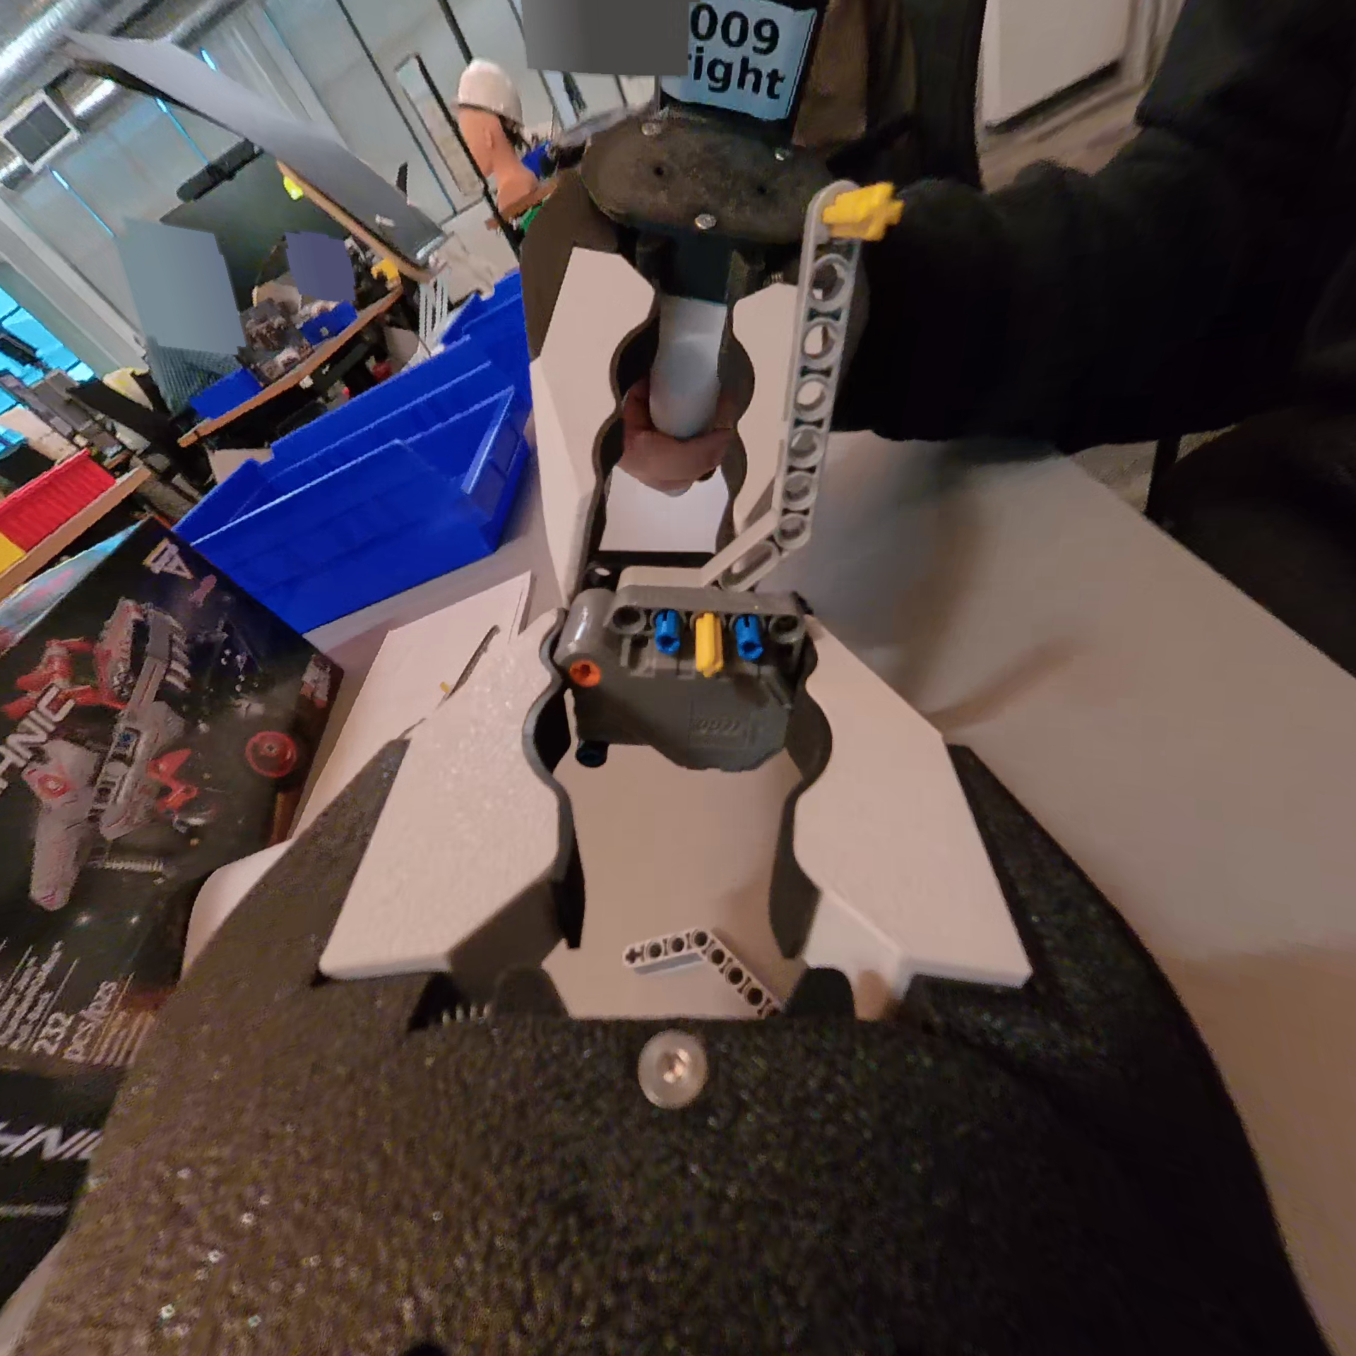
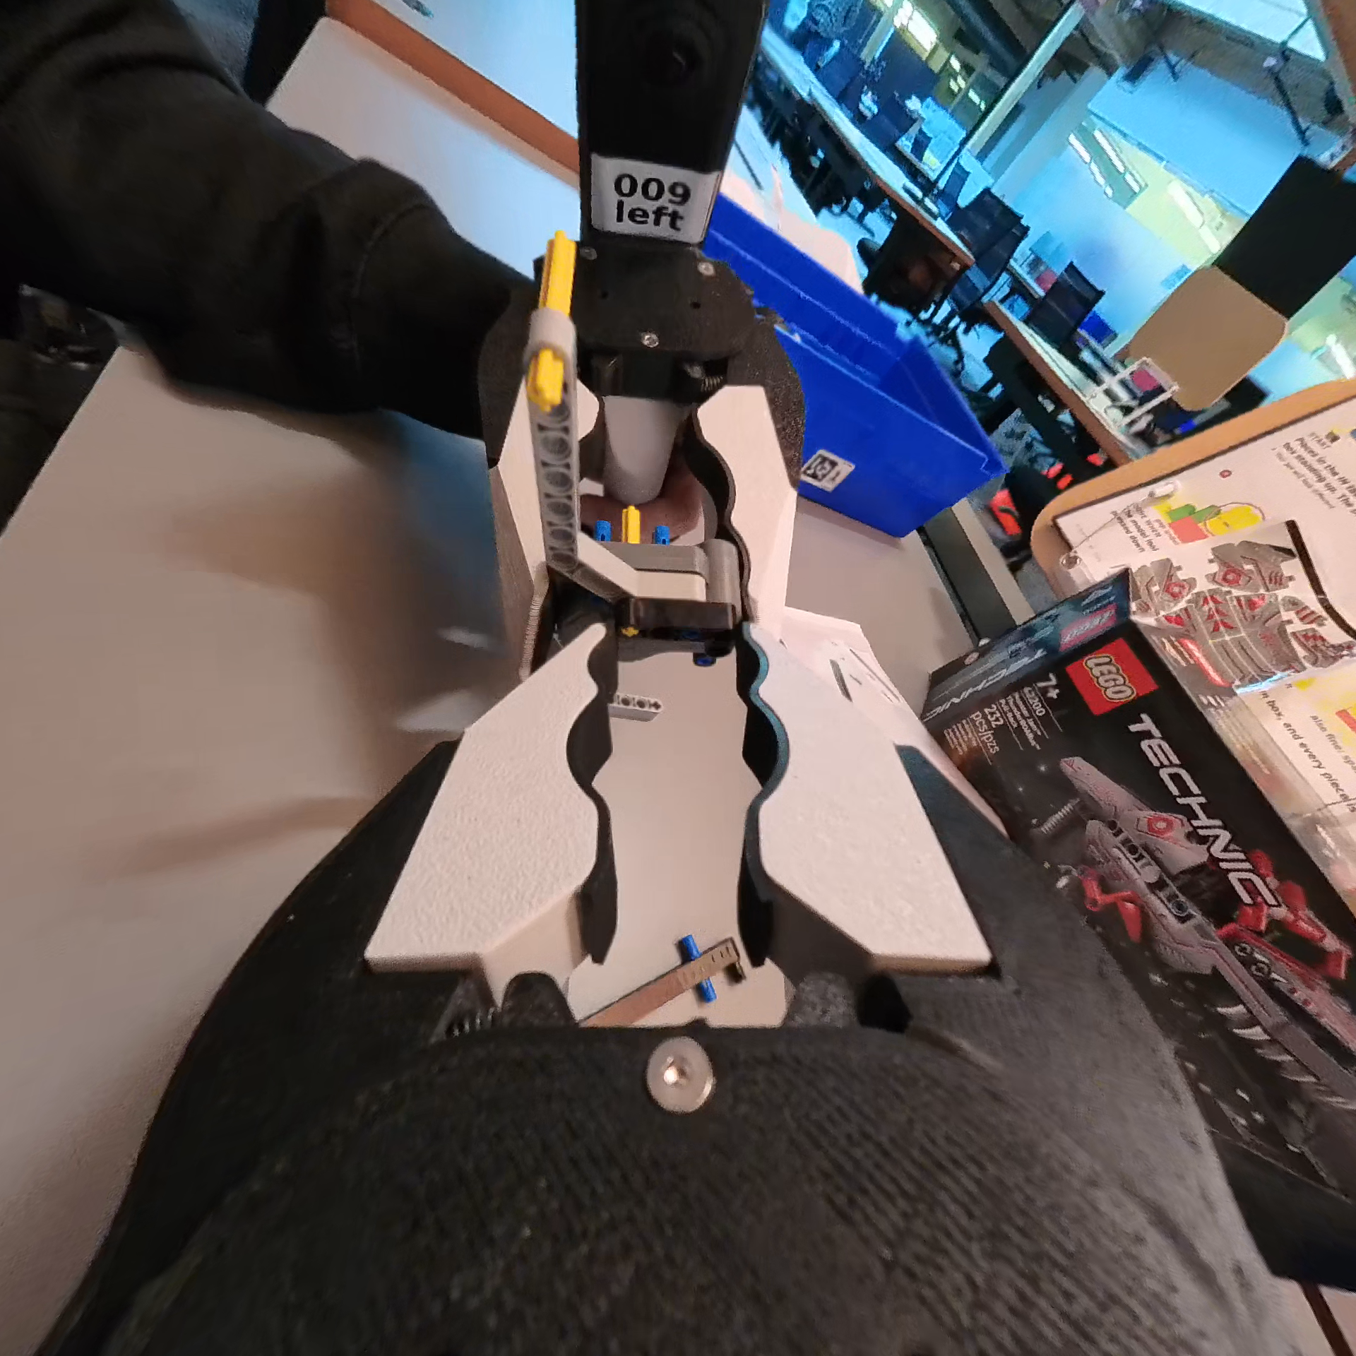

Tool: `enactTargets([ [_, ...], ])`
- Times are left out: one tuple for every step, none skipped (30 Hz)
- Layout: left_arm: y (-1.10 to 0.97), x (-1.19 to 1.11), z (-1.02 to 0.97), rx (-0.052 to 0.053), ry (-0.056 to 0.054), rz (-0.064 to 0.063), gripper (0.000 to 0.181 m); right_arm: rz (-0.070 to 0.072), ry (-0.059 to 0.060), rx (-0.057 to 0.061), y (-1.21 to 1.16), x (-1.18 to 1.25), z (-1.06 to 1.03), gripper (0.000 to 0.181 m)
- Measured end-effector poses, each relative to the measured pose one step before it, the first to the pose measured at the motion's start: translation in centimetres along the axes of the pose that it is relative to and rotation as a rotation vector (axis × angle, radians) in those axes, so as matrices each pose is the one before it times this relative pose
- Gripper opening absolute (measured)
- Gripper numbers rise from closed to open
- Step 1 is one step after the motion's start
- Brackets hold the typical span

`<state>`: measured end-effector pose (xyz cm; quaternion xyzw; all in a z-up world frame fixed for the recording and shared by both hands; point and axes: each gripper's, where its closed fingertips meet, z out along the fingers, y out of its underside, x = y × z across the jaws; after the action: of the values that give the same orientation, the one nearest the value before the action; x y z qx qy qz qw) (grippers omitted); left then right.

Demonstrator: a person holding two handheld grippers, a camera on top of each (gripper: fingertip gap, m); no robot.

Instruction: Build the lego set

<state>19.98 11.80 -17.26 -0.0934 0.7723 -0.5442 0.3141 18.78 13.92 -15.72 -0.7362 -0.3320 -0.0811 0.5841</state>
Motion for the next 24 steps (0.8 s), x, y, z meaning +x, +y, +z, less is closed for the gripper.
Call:
enactTargets([
  [-0.205, -0.095, -0.088, 0.0183, -0.0031, -0.0083, 0.056, -0.0024, 0.0083, -0.0251, -0.122, 0.158, 0.021, 0.030],
  [-0.122, -0.078, -0.065, 0.0110, -0.0045, -0.0027, 0.056, -0.0063, 0.0091, -0.0250, -0.112, 0.102, 0.040, 0.030],
  [-0.028, -0.010, -0.017, 0.0030, -0.0044, 0.0057, 0.060, -0.0009, -0.0025, -0.0265, -0.039, -0.063, 0.024, 0.030],
  [0.094, -0.158, 0.037, -0.0050, -0.0164, 0.0098, 0.064, -0.0069, -0.0037, -0.0312, 0.095, -0.084, -0.032, 0.030],
  [0.077, -0.318, 0.065, -0.0065, -0.0280, 0.0078, 0.068, -0.0127, 0.0043, -0.0352, 0.218, 0.000, -0.059, 0.030],
  [0.010, -0.202, 0.020, -0.0032, -0.0176, 0.0053, 0.071, -0.0121, 0.0069, -0.0419, 0.363, 0.048, -0.067, 0.030],
  [-0.049, 0.027, -0.038, 0.0009, -0.0011, 0.0043, 0.071, -0.0171, 0.0028, -0.0445, 0.447, -0.002, -0.054, 0.030],
  [-0.081, 0.093, -0.047, 0.0036, 0.0057, 0.0014, 0.069, -0.0182, 0.0008, -0.0344, 0.364, -0.053, -0.041, 0.030],
  [-0.013, 0.119, -0.006, 0.0020, 0.0080, -0.0008, 0.067, -0.0123, 0.0083, -0.0152, 0.135, 0.063, -0.027, 0.030],
  [0.099, 0.152, 0.062, -0.0039, 0.0083, 0.0001, 0.064, -0.0102, 0.0074, 0.0036, -0.120, 0.043, -0.022, 0.030],
  [0.176, 0.182, 0.118, -0.0098, 0.0085, 0.0053, 0.062, -0.0094, -0.0013, 0.0101, -0.249, -0.068, -0.032, 0.030],
  [0.124, 0.200, 0.148, -0.0095, 0.0078, 0.0100, 0.060, -0.0078, 0.0011, 0.0044, -0.217, -0.037, -0.042, 0.030],
  [0.027, 0.127, 0.131, -0.0053, 0.0033, 0.0117, 0.058, -0.0126, -0.0011, -0.0076, -0.037, -0.065, -0.039, 0.030],
  [0.012, 0.049, 0.085, -0.0060, 0.0019, 0.0121, 0.058, -0.0171, 0.0018, -0.0125, 0.044, -0.037, -0.072, 0.030],
  [-0.003, 0.014, 0.027, -0.0040, 0.0019, 0.0112, 0.058, -0.0169, 0.0031, -0.0076, -0.033, -0.013, -0.066, 0.030],
  [-0.136, -0.061, -0.046, 0.0074, -0.0037, 0.0133, 0.058, -0.0168, 0.0095, 0.0014, -0.135, 0.086, -0.068, 0.030],
  [-0.249, -0.057, -0.104, 0.0174, -0.0042, 0.0117, 0.058, -0.0129, 0.0107, 0.0150, -0.243, 0.109, -0.077, 0.030],
  [-0.228, 0.016, -0.120, 0.0170, 0.0037, 0.0008, 0.058, 0.0032, 0.0025, 0.0263, -0.261, 0.020, -0.074, 0.030],
  [-0.105, 0.024, -0.063, 0.0098, 0.0055, -0.0059, 0.058, 0.0235, -0.0072, 0.0263, -0.210, -0.014, -0.052, 0.031],
  [-0.017, 0.030, -0.019, 0.0031, 0.0036, -0.0023, 0.057, 0.0264, -0.0080, 0.0261, -0.179, 0.005, -0.047, 0.035],
  [0.005, 0.142, 0.025, 0.0004, 0.0083, 0.0013, 0.057, 0.0195, -0.0039, 0.0259, -0.197, 0.023, -0.030, 0.040],
  [-0.040, 0.197, 0.059, 0.0013, 0.0111, 0.0005, 0.057, 0.0104, -0.0160, 0.0192, -0.177, -0.197, -0.048, 0.041],
  [-0.056, 0.135, 0.059, 0.0008, 0.0062, 0.0022, 0.057, 0.0095, -0.0183, 0.0046, 0.004, -0.253, 0.013, 0.040],
  [0.007, 0.085, 0.021, -0.0039, 0.0036, 0.0050, 0.057, 0.0104, -0.0133, -0.0019, 0.104, -0.157, 0.021, 0.038],
])
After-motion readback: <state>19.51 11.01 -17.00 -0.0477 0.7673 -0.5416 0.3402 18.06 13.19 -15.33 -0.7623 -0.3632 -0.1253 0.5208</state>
